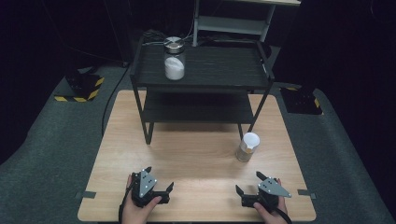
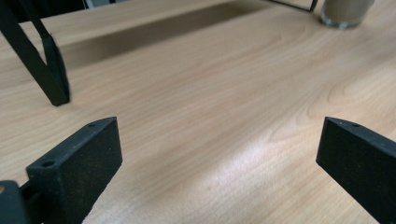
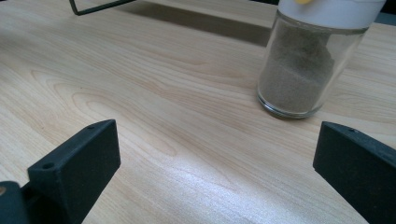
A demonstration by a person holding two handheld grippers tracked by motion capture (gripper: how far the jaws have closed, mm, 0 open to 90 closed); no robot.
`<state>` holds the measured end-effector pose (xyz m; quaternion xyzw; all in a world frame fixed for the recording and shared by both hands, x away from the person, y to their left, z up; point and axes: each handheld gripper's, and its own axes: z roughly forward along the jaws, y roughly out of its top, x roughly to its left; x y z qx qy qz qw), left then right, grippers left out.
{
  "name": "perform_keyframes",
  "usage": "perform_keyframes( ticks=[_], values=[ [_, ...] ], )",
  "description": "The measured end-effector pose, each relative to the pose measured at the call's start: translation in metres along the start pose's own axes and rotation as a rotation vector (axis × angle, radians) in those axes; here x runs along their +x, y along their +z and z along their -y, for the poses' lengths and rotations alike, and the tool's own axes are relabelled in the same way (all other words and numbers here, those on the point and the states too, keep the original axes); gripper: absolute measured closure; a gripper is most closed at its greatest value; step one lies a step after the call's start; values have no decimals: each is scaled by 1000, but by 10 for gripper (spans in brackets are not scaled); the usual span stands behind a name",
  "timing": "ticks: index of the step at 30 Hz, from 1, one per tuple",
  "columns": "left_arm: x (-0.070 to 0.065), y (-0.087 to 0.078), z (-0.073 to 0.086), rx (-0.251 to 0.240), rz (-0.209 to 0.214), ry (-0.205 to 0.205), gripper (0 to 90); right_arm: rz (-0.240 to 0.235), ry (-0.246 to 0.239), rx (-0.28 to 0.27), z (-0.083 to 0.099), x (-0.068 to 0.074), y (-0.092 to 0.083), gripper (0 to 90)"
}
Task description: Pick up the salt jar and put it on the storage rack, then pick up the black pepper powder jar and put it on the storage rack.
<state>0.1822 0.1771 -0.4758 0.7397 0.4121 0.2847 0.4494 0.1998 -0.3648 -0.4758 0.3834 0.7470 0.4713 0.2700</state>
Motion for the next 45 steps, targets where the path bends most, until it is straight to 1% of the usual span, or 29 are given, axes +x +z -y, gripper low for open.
perform_keyframes(
  ticks=[1,2,3,4,5,6,9,11,13,15,19,22,28,31,35,36,38,41,42,45],
  values=[
    [-1,2,1,12,7,20,4,1,2,0,0,0,0,3],
    [-3,3,0,26,4,33,5,1,3,1,0,0,0,3],
    [-4,3,0,22,2,51,9,1,5,-1,0,0,0,4],
    [-4,3,1,11,9,58,9,1,5,-3,1,0,0,3],
    [-3,4,2,4,14,55,8,0,6,-3,1,-1,0,3],
    [-4,4,1,5,9,51,7,1,5,-4,1,0,0,3],
    [-6,6,1,5,11,56,7,5,2,-3,1,1,-1,3],
    [-7,6,2,-4,11,47,7,6,-4,-2,1,1,-1,3],
    [-8,6,2,-7,15,57,7,5,-10,-3,1,2,-1,4],
    [-10,6,2,-8,16,63,7,9,-5,-4,1,2,-2,3],
    [-7,8,0,-4,23,38,7,23,4,-7,2,4,-3,3],
    [-5,9,0,-2,26,23,6,21,-4,-6,3,4,-4,4],
    [-5,10,-1,2,32,33,6,21,-3,-3,3,4,-5,4],
    [-6,10,-2,4,23,29,6,20,-9,-9,4,4,-5,4],
    [-6,10,-2,7,26,38,6,22,-1,-18,5,4,-6,4],
    [-9,11,-3,13,21,47,6,19,0,-21,6,3,-6,4],
    [-9,11,-3,12,26,47,6,18,-1,-20,6,3,-7,4],
    [-9,12,-4,15,32,58,6,30,9,-27,6,3,-9,4],
    [-9,12,-4,15,35,59,6,38,19,-35,6,3,-10,4],
    [-8,13,-5,17,40,58,6,48,26,-39,6,4,-10,3]
  ],
)
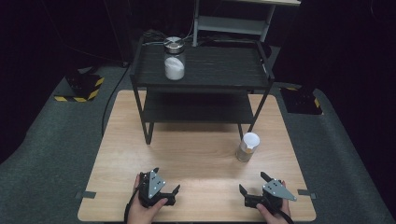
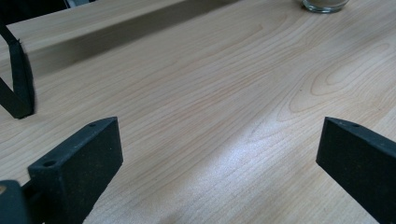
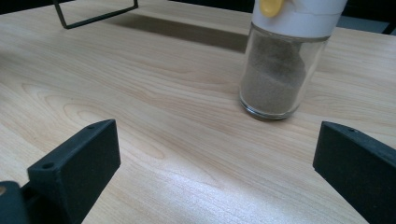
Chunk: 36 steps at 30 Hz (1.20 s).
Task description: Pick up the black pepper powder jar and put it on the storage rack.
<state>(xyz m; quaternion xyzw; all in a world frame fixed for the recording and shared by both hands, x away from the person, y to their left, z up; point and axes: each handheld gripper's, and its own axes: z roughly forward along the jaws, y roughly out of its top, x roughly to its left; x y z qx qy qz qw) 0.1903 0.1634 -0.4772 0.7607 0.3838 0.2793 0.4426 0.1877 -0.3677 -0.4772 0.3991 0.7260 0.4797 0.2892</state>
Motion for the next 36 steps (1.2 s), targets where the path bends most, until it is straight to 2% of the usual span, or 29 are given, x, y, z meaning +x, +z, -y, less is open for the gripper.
perform_keyframes(
  ticks=[8,15,24,27,36],
  values=[
    [0,0,1,-11,14,9,6,43,47,-17,-8,7,0,3],
    [0,-1,2,-15,19,7,6,56,46,-13,-18,8,3,3],
    [1,0,2,-13,21,0,6,69,60,-21,-28,3,7,3],
    [1,0,2,-12,23,1,6,83,48,-37,-30,2,12,4],
    [2,0,2,-17,26,0,6,103,67,-38,-35,-2,34,3]
  ],
)
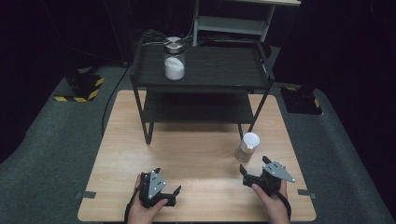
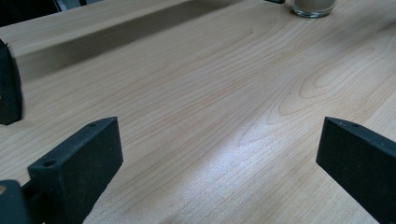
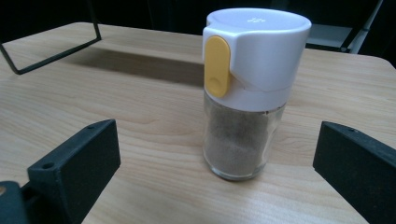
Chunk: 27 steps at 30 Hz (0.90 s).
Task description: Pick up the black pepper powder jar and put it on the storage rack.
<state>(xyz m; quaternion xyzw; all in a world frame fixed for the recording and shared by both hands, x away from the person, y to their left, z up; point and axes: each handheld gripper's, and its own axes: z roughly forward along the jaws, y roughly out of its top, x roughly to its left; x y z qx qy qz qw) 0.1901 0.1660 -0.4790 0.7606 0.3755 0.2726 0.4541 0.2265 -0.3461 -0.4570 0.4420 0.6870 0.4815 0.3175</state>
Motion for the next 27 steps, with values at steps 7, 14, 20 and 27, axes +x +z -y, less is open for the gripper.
perform_keyframes(
  ticks=[7,14,20,27],
  values=[
    [0,0,-1,7,2,11,6,10,6,5,2,-2,15,4],
    [0,0,-2,10,1,13,6,24,19,-11,6,-6,26,4],
    [-1,0,-2,11,-1,7,6,37,30,-19,3,-7,36,6],
    [0,0,-1,10,4,2,6,61,36,-42,3,-1,46,81]
  ],
)
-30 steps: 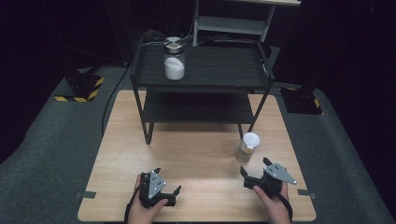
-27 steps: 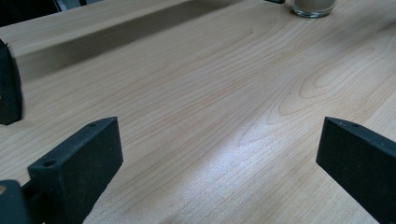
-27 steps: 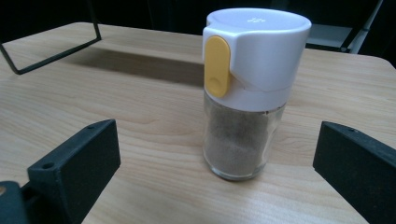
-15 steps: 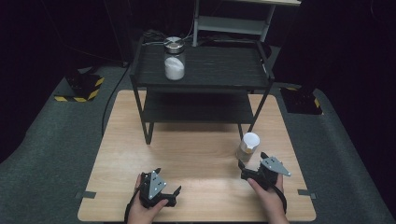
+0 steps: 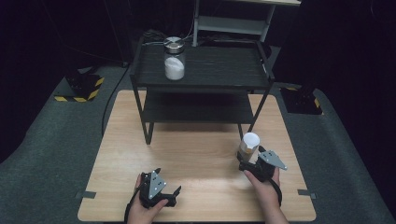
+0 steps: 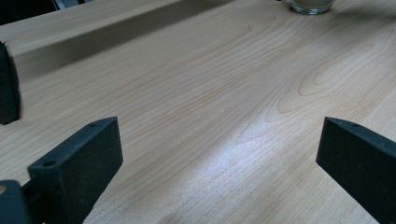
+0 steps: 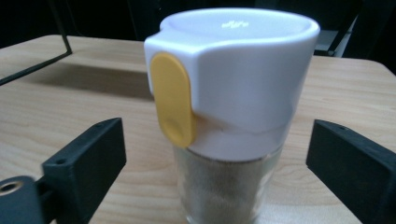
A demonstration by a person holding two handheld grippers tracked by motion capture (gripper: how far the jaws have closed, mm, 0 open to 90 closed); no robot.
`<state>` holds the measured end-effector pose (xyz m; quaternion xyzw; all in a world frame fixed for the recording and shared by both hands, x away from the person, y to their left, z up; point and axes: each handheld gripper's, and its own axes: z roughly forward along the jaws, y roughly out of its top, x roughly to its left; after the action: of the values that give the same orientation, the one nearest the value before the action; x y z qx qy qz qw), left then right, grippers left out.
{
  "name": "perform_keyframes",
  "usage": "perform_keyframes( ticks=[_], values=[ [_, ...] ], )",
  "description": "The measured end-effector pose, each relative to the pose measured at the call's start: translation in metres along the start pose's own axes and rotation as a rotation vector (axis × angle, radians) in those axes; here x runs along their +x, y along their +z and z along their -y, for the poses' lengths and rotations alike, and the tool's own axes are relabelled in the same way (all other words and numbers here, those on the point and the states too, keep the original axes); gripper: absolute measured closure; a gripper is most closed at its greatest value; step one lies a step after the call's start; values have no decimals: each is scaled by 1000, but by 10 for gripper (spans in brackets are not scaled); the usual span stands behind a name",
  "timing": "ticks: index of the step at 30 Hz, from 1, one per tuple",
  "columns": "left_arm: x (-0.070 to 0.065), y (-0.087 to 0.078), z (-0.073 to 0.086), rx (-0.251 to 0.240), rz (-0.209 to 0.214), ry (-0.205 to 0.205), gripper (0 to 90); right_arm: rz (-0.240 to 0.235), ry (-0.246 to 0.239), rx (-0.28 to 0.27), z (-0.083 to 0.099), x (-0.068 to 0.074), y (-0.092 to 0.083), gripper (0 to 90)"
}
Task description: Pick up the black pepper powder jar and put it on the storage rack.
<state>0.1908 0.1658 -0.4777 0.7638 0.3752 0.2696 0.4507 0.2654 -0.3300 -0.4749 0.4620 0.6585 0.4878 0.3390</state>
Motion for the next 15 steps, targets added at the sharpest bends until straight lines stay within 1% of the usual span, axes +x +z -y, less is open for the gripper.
perform_keyframes(
  ticks=[1,2,3,6,11,14,15],
  values=[
    [0,0,0,-2,0,-3,6,7,0,-5,0,1,1,106],
    [0,0,0,-2,0,-3,6,7,0,-5,0,1,1,106],
    [1,0,0,-2,0,-5,6,16,-1,-10,0,3,3,142],
    [2,-1,1,-2,4,-5,6,25,8,-19,-1,3,5,189],
    [1,-1,0,-2,2,2,6,52,21,-17,-1,7,9,254],
    [0,-1,0,-1,1,-1,7,50,26,-18,-1,6,11,268],
    [0,-1,1,-1,3,-3,6,52,17,-26,0,6,11,304]
  ],
)
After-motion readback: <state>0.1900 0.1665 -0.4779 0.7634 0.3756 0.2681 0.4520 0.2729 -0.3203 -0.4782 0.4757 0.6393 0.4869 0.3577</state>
